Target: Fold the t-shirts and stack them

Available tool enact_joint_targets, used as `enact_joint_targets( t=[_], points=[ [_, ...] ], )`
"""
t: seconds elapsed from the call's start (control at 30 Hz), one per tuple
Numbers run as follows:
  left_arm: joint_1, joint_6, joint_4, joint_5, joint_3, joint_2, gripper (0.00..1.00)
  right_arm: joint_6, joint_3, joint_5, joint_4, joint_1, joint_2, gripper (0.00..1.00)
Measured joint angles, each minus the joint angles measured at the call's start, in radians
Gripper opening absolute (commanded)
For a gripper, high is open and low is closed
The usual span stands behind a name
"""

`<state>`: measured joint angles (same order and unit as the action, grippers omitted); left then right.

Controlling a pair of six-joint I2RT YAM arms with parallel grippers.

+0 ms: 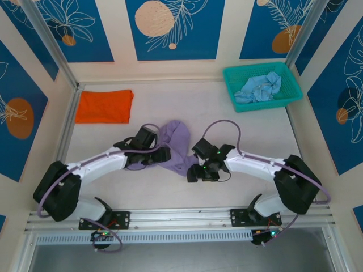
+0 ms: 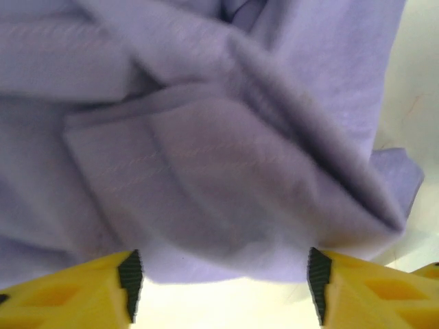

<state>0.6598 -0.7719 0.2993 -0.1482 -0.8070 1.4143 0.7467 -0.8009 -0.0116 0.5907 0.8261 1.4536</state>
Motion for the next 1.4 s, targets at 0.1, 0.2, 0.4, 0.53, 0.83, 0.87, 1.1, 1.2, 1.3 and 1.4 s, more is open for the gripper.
enact_joint_targets(
  t=[0.1,0.2,0.4,0.53,0.83,0.87,1.1,1.2,1.3,1.4],
  points=[
    [0.000,0.011,0.002,0.010,-0.071,0.056,0.25,0.023,-0.057,-0.051,0.000,0.021,0.092,0.50],
    [0.000,0.024,-0.004,0.025,-0.104,0.083,0.10,0.044,-0.106,-0.084,0.006,0.036,0.153,0.39],
    [0.002,0.027,0.007,0.050,-0.104,0.089,0.00,0.043,-0.133,-0.086,-0.005,0.035,0.213,0.03],
    [0.002,0.042,0.024,0.072,-0.104,0.082,0.00,0.038,-0.128,-0.075,-0.019,0.030,0.209,0.00],
    [0.002,0.077,0.069,0.139,-0.120,-0.082,0.00,-0.012,-0.084,-0.006,0.004,-0.081,-0.122,0.00],
    [0.002,0.084,0.078,0.149,-0.130,-0.101,0.05,-0.016,-0.084,0.012,0.003,-0.105,-0.184,0.00],
    [0.002,0.129,0.107,0.108,-0.177,-0.105,0.86,-0.038,-0.100,0.115,0.032,-0.266,-0.456,0.00],
    [0.005,0.120,0.097,0.037,-0.175,-0.022,0.91,-0.049,-0.100,0.137,0.061,-0.290,-0.455,0.00],
    [0.014,0.098,0.059,-0.029,-0.167,0.067,0.93,-0.057,-0.100,0.157,0.084,-0.296,-0.449,0.00],
    [0.034,0.082,0.011,-0.080,-0.166,0.123,0.92,-0.064,-0.091,0.175,0.089,-0.296,-0.449,0.00]
  ],
)
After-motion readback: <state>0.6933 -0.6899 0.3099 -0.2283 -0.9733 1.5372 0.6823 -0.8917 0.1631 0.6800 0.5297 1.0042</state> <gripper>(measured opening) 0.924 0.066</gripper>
